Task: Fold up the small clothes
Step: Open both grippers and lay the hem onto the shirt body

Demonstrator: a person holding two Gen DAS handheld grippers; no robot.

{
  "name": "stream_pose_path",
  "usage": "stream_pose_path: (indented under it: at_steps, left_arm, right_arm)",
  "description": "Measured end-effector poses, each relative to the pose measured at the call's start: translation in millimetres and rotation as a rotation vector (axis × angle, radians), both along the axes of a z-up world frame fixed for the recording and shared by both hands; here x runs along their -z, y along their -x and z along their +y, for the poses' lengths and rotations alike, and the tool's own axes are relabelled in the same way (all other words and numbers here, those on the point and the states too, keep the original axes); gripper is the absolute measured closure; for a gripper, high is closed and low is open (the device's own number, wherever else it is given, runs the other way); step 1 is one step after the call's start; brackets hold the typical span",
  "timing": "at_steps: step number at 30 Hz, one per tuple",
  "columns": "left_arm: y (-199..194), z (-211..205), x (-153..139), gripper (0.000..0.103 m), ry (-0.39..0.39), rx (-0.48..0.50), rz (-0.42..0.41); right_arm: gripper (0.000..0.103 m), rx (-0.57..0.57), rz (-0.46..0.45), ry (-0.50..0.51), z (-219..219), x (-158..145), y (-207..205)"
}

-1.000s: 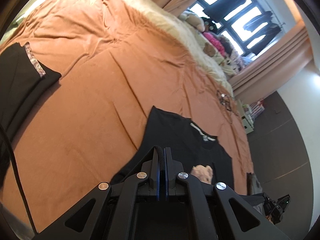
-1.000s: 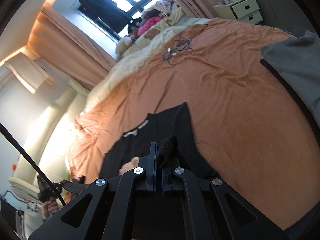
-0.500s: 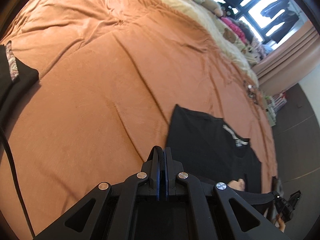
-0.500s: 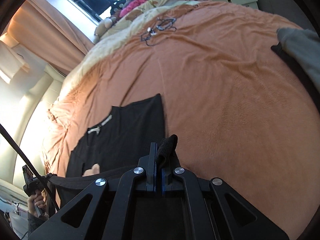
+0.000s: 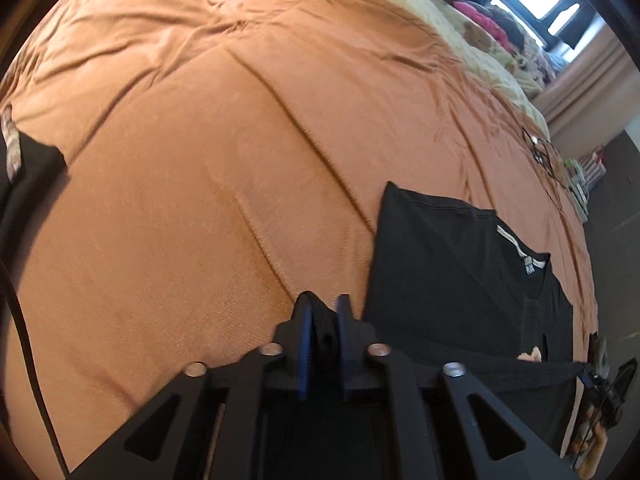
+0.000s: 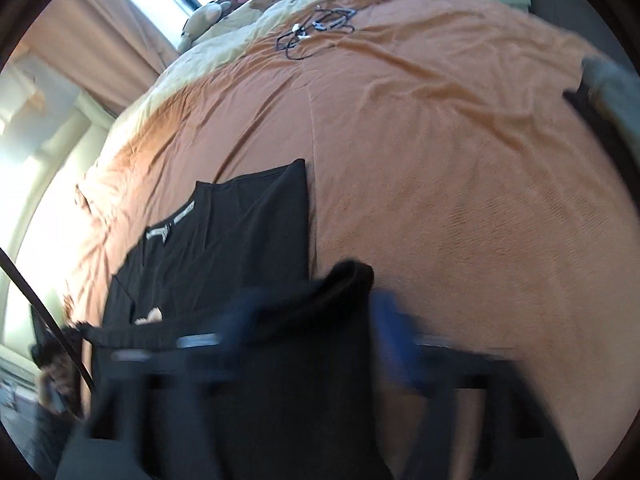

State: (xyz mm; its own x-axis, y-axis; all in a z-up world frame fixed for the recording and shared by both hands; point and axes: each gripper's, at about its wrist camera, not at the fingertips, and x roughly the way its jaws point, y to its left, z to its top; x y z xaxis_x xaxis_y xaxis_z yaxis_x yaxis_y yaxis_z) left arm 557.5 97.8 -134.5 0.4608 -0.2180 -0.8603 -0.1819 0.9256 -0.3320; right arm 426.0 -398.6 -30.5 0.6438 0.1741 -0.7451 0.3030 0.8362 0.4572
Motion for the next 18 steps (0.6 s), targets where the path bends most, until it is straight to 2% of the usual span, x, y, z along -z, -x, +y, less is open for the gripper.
stream_pose_path:
  at_steps: [2,3,5,7,12,18]
  left_arm:
    - [4.8,-2.5,-7.4,0.052,-0.043,0.01,-0.017]
    - [7.8,-4.9,-11.3,0.048,-0.072,0.021,-0.029]
    - [11.5,-11.4,-15.5,0.033,-0.125,0.053,-0.035]
    - [12.9,-16.8,-14.1,0.025,-0.161,0.092,-0.012]
    - [20.9,-35.9,-8.1,0.025,-0.285,0.213,0.02]
    - [26.2,-49.8,18.0,0.025,-0.403,0.328,0.107]
  right_arm:
    - [0.024,-0.026,0.005,0.049,4.5,-8.9,6.5]
    - [0.024,-0.038,0.015,0.064,7.2,-10.6,6.9]
    - [0.024,-0.058,0.043,0.104,14.1,-11.8,7.0]
    - [0.024,-0.085,0.08,0.148,21.9,-12.7,2.3]
    - [0.023,-0.142,0.144,0.276,46.7,-15.6,-2.6]
    - [0.023,-0.192,0.204,0.337,68.4,-12.3,-14.1]
